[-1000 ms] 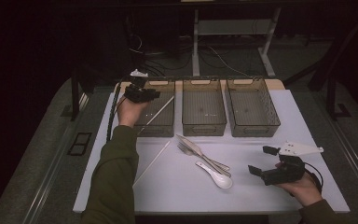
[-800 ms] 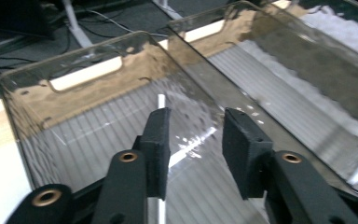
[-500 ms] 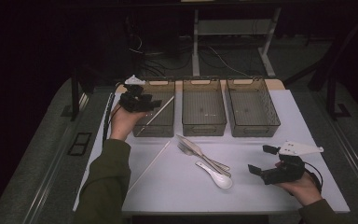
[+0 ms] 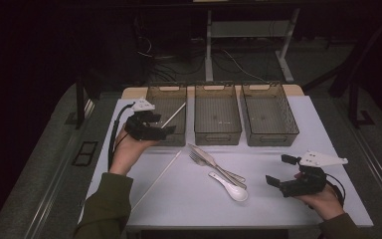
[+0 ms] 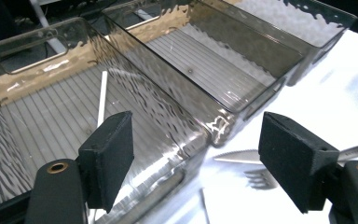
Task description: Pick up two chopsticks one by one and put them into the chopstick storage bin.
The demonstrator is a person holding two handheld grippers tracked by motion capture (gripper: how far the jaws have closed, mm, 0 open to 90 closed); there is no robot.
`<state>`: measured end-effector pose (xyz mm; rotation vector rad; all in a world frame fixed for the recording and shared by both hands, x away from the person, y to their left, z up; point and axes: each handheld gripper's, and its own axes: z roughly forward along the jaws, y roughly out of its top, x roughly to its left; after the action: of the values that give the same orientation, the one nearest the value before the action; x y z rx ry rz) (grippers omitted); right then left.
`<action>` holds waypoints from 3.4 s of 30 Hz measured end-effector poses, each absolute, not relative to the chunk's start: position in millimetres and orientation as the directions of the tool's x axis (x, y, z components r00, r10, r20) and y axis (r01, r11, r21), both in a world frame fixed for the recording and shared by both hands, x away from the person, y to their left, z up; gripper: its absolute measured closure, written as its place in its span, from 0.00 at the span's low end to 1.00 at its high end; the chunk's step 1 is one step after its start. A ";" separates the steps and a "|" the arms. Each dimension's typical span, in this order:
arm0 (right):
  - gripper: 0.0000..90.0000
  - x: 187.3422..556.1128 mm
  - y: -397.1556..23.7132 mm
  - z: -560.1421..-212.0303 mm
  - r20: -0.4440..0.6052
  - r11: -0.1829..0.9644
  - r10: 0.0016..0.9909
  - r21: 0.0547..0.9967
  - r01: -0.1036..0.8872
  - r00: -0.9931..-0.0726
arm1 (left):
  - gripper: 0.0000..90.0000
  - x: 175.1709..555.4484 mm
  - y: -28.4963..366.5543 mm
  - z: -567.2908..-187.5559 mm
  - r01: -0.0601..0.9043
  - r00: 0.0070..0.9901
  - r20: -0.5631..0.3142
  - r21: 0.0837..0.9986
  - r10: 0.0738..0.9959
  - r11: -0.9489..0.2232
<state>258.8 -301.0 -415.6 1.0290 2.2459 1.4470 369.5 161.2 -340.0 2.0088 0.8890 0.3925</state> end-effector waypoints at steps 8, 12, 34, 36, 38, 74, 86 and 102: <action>0.03 258.9 -302.2 -416.0 0.137 0.247 0.694 0.877 0.412 -0.707 | 0.25 339.8 160.9 -351.4 0.417 0.710 -0.052 0.835 0.702 -0.359; 0.03 258.1 -301.9 -415.9 0.134 0.247 0.695 0.878 0.410 -0.707 | 0.25 323.3 163.7 -361.0 0.403 0.721 -0.043 0.838 0.692 -0.368; 0.03 257.9 -302.0 -416.2 0.130 0.251 0.698 0.876 0.411 -0.704 | 0.46 294.1 182.9 -418.0 0.482 0.701 -0.092 0.792 0.707 -0.374; 0.03 257.1 -301.9 -416.1 0.128 0.252 0.698 0.877 0.409 -0.705 | 0.49 296.3 180.4 -419.7 0.483 0.705 -0.083 0.784 0.704 -0.391; 0.03 257.0 -302.0 -416.0 0.128 0.251 0.699 0.877 0.409 -0.704 | 0.53 299.5 178.0 -421.3 0.488 0.709 -0.083 0.775 0.701 -0.402; 0.03 257.5 -303.9 -416.5 0.129 0.252 0.702 0.875 0.414 -0.701 | 0.91 319.7 160.2 -443.1 0.568 0.682 -0.042 0.659 0.730 -0.493; 0.03 258.0 -304.4 -416.3 0.130 0.252 0.700 0.875 0.414 -0.702 | 0.93 319.3 161.8 -438.5 0.559 0.690 -0.042 0.664 0.723 -0.496; 0.03 258.5 -303.8 -416.6 0.133 0.252 0.700 0.873 0.417 -0.702 | 0.93 316.8 169.3 -416.3 0.548 0.689 -0.090 0.715 0.719 -0.435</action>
<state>258.5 -303.8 -416.6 1.0349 2.2446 1.4284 316.8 169.3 -416.3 2.1486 0.9663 0.2935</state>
